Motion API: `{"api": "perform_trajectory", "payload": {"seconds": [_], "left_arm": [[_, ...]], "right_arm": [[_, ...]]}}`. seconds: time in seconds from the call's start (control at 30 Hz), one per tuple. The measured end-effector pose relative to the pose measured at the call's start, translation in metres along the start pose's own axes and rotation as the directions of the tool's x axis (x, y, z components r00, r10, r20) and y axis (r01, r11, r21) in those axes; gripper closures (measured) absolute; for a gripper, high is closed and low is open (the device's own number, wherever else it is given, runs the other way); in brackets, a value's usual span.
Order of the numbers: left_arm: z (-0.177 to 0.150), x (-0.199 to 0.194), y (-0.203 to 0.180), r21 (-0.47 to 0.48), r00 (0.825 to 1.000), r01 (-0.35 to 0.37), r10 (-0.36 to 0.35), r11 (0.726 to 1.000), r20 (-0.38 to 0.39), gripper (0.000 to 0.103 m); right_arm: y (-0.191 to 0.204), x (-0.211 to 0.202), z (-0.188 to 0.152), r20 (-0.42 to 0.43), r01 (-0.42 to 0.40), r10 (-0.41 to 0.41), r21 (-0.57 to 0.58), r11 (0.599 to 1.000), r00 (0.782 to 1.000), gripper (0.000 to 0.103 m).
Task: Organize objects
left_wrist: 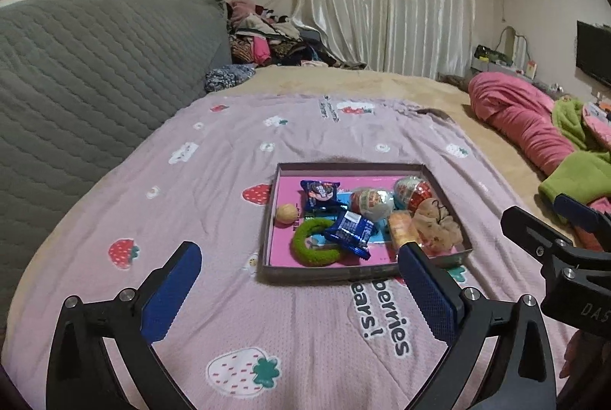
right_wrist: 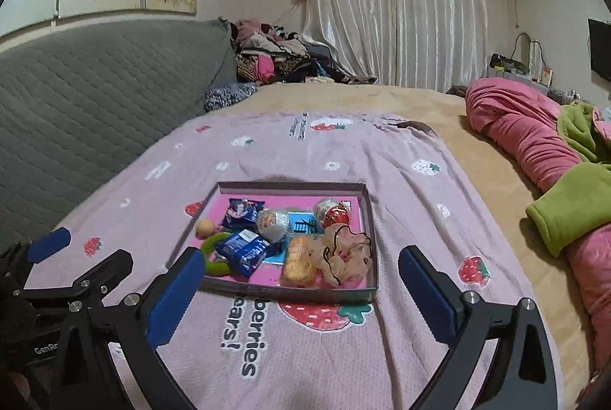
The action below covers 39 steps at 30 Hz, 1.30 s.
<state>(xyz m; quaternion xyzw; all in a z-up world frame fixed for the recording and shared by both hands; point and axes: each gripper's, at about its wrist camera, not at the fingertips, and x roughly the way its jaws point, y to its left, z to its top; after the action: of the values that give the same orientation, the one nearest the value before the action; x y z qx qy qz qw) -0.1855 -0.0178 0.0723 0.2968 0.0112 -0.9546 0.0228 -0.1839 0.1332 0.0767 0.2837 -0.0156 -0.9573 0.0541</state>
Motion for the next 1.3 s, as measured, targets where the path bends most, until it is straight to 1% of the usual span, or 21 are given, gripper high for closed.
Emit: {"api": "perform_trajectory", "payload": {"seconds": [0.2, 0.37, 0.43, 0.67, 0.8, 0.9, 0.97, 1.07, 1.13, 1.3], "left_arm": [[0.004, -0.031, 0.006, -0.005, 0.999, -0.039, 0.040, 0.999, 0.023, 0.000], [0.001, -0.051, 0.006, 0.012, 0.996, -0.086, 0.085, 0.996, 0.035, 0.000], [-0.003, -0.056, 0.006, 0.013, 0.997, -0.073, 0.072, 0.997, 0.031, 0.000], [-0.024, -0.065, 0.009, -0.015, 0.998, -0.070, 0.070, 0.997, 0.002, 0.000], [-0.038, -0.067, 0.009, -0.022, 0.998, -0.054, 0.055, 0.998, 0.012, 0.000], [-0.048, -0.071, 0.008, -0.012, 0.999, -0.049, 0.049, 0.999, 0.023, 0.000], [-0.054, -0.071, 0.008, -0.012, 0.999, -0.034, 0.035, 0.999, 0.025, 0.000], [-0.065, -0.065, 0.010, -0.023, 1.000, -0.014, 0.014, 1.000, 0.002, 0.000], [-0.075, -0.061, 0.012, -0.033, 1.000, -0.015, 0.015, 0.999, -0.003, 0.000], [-0.091, -0.052, 0.013, -0.024, 0.999, -0.026, 0.026, 0.999, -0.032, 0.000]], "right_arm": [[0.001, -0.026, 0.004, 0.006, -0.029, 0.029, 0.016, 0.999, 1.000, 0.001], [0.002, -0.045, 0.001, 0.004, -0.019, 0.019, 0.000, 1.000, 1.000, 0.001], [0.003, -0.054, -0.002, 0.009, -0.015, 0.015, -0.007, 1.000, 1.000, 0.001], [0.006, -0.068, -0.021, 0.000, -0.015, 0.015, -0.032, 0.999, 1.000, 0.001], [0.006, -0.078, -0.034, 0.018, -0.015, 0.015, -0.025, 1.000, 1.000, 0.001], [0.006, -0.078, -0.041, 0.012, -0.022, 0.022, -0.030, 0.999, 1.000, 0.001], [0.006, -0.078, -0.047, 0.009, -0.011, 0.011, -0.038, 0.999, 1.000, 0.001], [0.004, -0.076, -0.059, 0.004, -0.010, 0.010, -0.036, 0.999, 1.000, 0.001], [0.002, -0.074, -0.066, -0.002, -0.008, 0.008, -0.035, 0.999, 1.000, 0.001], [-0.001, -0.070, -0.083, -0.013, 0.000, 0.000, -0.038, 0.999, 1.000, 0.001]]}}
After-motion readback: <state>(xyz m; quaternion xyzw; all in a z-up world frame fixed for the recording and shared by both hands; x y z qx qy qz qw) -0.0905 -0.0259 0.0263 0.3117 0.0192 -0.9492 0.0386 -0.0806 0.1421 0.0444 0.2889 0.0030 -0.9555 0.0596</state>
